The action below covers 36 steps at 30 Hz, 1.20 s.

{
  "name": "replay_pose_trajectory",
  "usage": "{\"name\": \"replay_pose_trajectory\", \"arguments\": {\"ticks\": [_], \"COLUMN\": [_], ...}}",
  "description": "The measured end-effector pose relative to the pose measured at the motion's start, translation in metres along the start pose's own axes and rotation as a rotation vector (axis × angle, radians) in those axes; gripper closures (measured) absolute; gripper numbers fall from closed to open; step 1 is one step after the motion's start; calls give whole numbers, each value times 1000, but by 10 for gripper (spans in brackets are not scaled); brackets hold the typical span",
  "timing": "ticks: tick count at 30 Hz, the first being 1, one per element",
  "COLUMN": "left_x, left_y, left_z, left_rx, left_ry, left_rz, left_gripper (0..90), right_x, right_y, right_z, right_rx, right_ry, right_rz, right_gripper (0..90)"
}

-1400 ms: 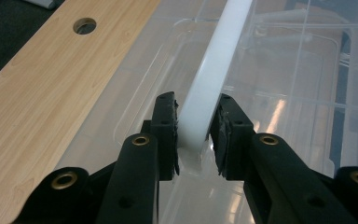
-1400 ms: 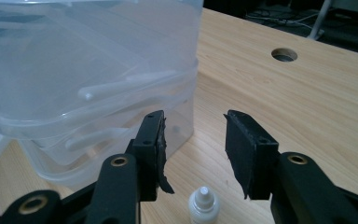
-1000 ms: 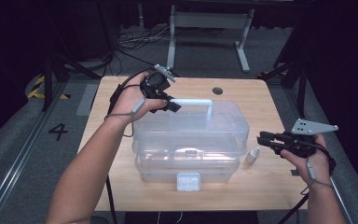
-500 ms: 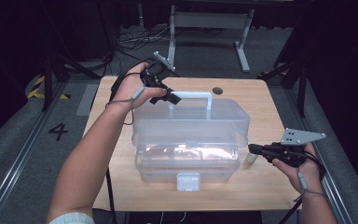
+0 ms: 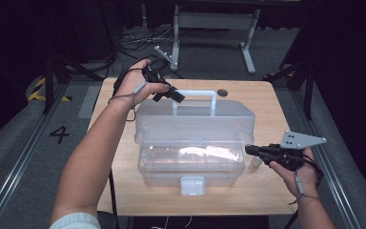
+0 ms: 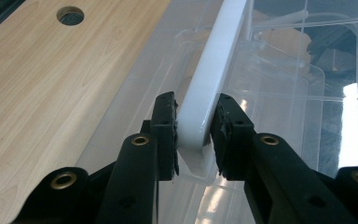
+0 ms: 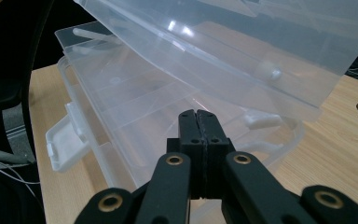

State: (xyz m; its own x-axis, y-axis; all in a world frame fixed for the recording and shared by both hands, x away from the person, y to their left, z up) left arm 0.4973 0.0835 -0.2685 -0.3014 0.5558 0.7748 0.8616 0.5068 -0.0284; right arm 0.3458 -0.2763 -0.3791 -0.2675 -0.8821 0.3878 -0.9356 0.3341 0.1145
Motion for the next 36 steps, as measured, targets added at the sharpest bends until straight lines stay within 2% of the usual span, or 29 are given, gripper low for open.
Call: {"name": "replay_pose_trajectory", "arguments": {"ticks": [14, 15, 16, 17, 18, 19, 22, 29, 32, 36], "left_x": [1, 1, 2, 6, 9, 12, 21, 46, 60, 71], "left_y": [-1, -1, -1, -2, -3, -4, -9, -21, -26, -36], "left_z": [1, 1, 2, 2, 2, 2, 4, 18, 27, 37], "left_rx": [-2, -3, 4, 35, 46, 32, 16, 7, 14, 9], "left_ry": [-5, -13, -46, -104, -129, -136, -153, -203, -231, -236], "left_rz": [-2, -5, -5, 0, -15, -34, -75, -148, -154, -157], "left_gripper": [717, 717, 708, 662, 545, 503, 466, 489, 520, 541], "right_x": [-2, -2, -2, -2, -3, -3, -4, -5, -5, -6], "right_y": [-2, -2, -2, -2, -1, -1, -2, -3, -5, -6], "right_z": [-3, -3, -4, -4, -4, -4, -5, -9, -11, -14], "right_rx": [8, 9, 8, 4, 7, 9, 7, -3, -8, -11], "right_ry": [-35, -36, -43, -52, -51, -47, -41, -36, -37, -37], "right_rz": [26, 31, 36, 33, 33, 33, 32, 39, 40, 41], "right_gripper": [900, 900, 900, 900, 900, 900, 900, 900, 900, 900]}}
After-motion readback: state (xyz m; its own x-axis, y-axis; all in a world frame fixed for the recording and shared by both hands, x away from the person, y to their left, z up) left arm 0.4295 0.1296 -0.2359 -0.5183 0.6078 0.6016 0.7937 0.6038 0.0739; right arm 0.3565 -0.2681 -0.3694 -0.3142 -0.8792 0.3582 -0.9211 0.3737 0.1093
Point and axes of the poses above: each handheld gripper's, and its own axes: x roughly backward along the jaws, z roughly out of its underside, y roughly to its left, the point moved 2 cm from there along -x, roughly forward along the jaws, and after that the axes turned 13 degrees about -z, right-handed, at the moved point
